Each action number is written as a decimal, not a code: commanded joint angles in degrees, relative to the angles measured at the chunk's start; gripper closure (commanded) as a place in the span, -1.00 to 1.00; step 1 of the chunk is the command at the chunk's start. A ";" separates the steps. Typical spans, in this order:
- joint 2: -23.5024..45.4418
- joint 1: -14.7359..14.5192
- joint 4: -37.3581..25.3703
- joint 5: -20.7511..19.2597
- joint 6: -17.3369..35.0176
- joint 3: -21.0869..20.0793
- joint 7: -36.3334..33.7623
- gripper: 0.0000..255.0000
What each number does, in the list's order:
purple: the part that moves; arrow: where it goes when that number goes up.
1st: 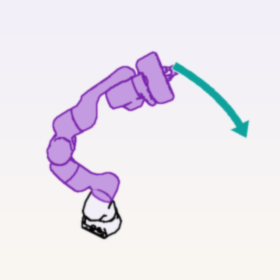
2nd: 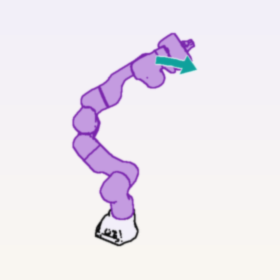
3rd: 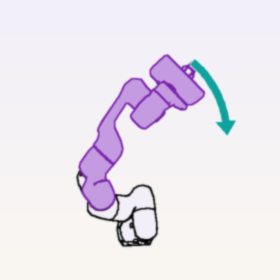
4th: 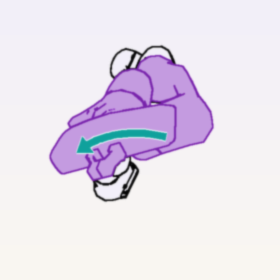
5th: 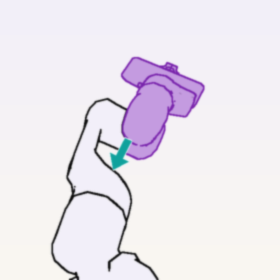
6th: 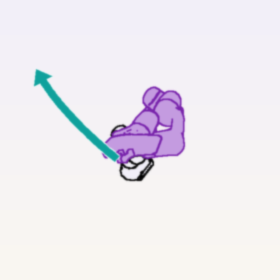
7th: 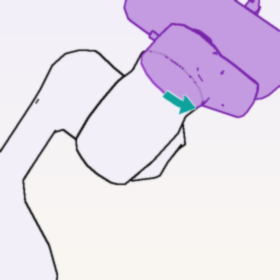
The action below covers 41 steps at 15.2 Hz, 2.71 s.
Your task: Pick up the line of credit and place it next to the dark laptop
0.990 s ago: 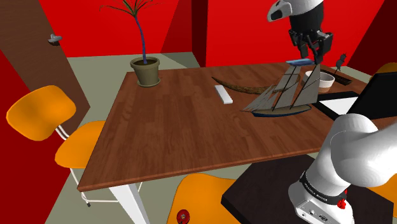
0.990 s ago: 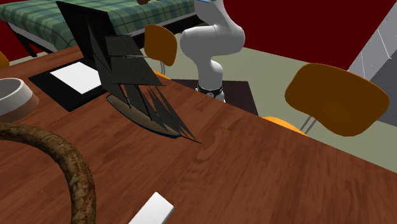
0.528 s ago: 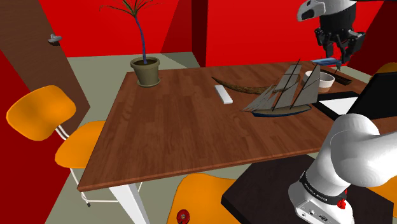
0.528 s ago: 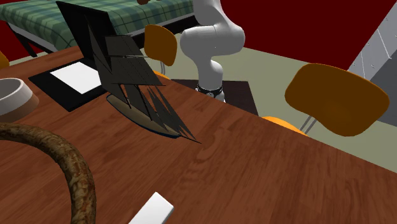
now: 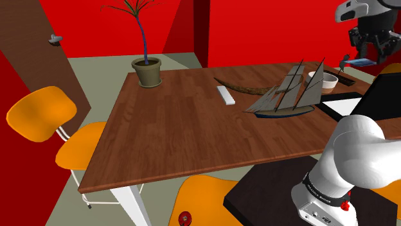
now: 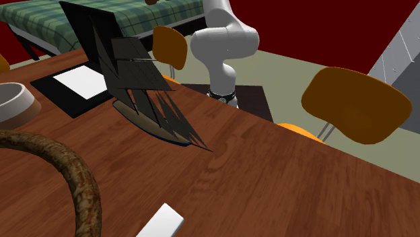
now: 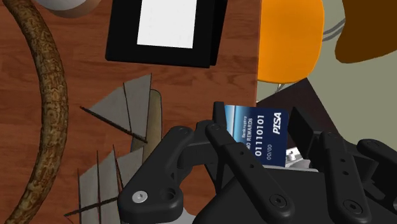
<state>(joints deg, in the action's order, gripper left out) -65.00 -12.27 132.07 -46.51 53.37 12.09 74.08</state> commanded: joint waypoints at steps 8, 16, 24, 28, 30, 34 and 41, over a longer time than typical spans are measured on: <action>-10.20 1.39 0.15 -15.75 -1.51 8.18 14.28 1.00; -15.62 2.67 -3.77 -29.85 0.18 15.83 27.69 1.00; -19.69 4.08 -1.43 -34.71 2.37 19.69 30.58 1.00; -22.19 5.02 1.93 -35.64 3.14 21.03 29.81 1.00; -23.43 5.52 3.57 -36.17 3.53 21.76 29.47 1.00; -25.87 6.58 6.77 -37.38 4.30 23.36 28.88 1.00; -30.04 8.68 12.11 -39.99 5.68 26.64 28.13 1.00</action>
<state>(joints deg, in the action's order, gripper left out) -94.28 -4.08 143.30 -86.13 58.89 38.33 102.17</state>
